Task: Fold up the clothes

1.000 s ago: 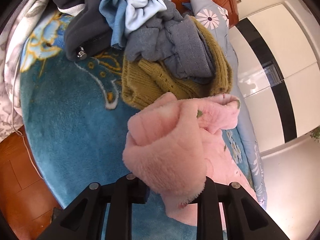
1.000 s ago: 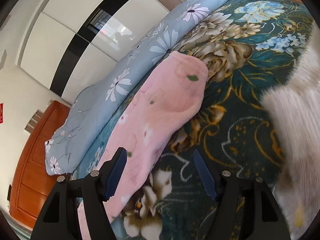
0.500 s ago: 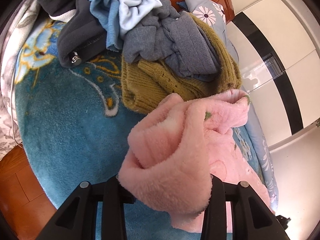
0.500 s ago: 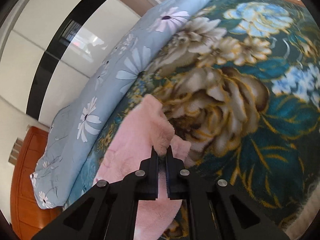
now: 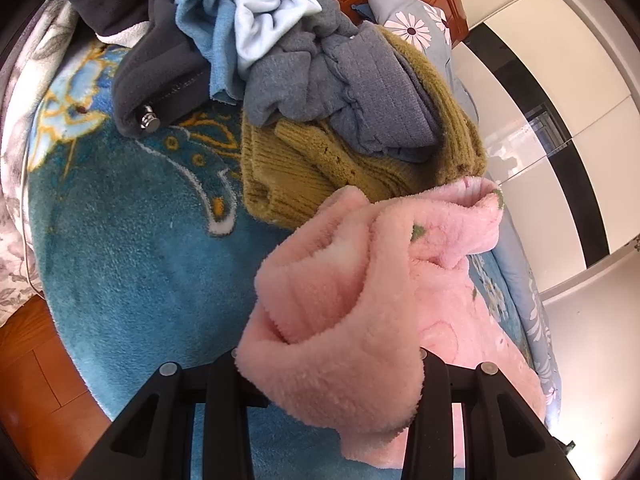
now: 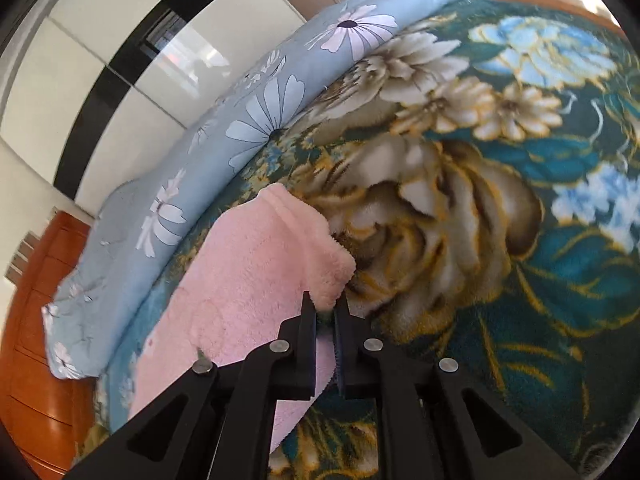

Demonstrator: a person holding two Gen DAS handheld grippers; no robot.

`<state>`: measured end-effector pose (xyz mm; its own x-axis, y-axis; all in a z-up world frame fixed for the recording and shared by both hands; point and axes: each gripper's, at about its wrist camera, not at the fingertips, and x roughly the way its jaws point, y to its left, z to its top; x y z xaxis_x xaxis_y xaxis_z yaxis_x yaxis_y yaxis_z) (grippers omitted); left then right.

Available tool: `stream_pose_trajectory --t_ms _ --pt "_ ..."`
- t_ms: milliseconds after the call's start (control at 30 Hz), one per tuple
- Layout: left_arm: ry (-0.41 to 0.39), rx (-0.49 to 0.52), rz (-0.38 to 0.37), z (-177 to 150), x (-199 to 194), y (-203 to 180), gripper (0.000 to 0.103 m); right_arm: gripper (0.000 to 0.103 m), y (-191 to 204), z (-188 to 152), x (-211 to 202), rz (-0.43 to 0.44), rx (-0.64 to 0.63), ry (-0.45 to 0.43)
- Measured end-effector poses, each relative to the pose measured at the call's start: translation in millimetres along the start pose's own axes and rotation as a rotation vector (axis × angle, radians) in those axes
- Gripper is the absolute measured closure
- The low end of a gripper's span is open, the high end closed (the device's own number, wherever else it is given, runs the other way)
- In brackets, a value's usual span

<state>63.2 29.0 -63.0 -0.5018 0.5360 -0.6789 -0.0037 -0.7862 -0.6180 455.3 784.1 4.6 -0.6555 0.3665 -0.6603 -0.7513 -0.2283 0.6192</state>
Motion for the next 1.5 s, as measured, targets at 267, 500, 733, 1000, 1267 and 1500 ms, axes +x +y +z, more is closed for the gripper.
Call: stream_pose_trajectory --t_ms 267,500,733,1000,1267,1500 --pt "-0.025 0.011 0.023 -9 5 -12 0.061 0.062 -8 -11 8 0.144 0.158 0.064" --pt "-0.02 -0.003 0.015 -13 9 -16 0.061 0.089 28 -13 23 0.063 0.106 -0.029" --pt "-0.013 0.076 0.029 -1 11 -53 0.065 0.093 53 18 -35 0.095 0.067 -0.149" --pt "0.011 0.228 -0.201 22 31 -128 0.072 0.093 44 37 -157 -0.027 -0.144 -0.273" --pt "0.205 0.022 -0.171 26 86 -68 0.071 0.093 13 -6 -208 -0.162 -0.211 -0.261" --pt "0.198 0.058 -0.133 22 98 -102 0.07 0.092 163 -87 -195 -0.145 -0.664 -0.283"
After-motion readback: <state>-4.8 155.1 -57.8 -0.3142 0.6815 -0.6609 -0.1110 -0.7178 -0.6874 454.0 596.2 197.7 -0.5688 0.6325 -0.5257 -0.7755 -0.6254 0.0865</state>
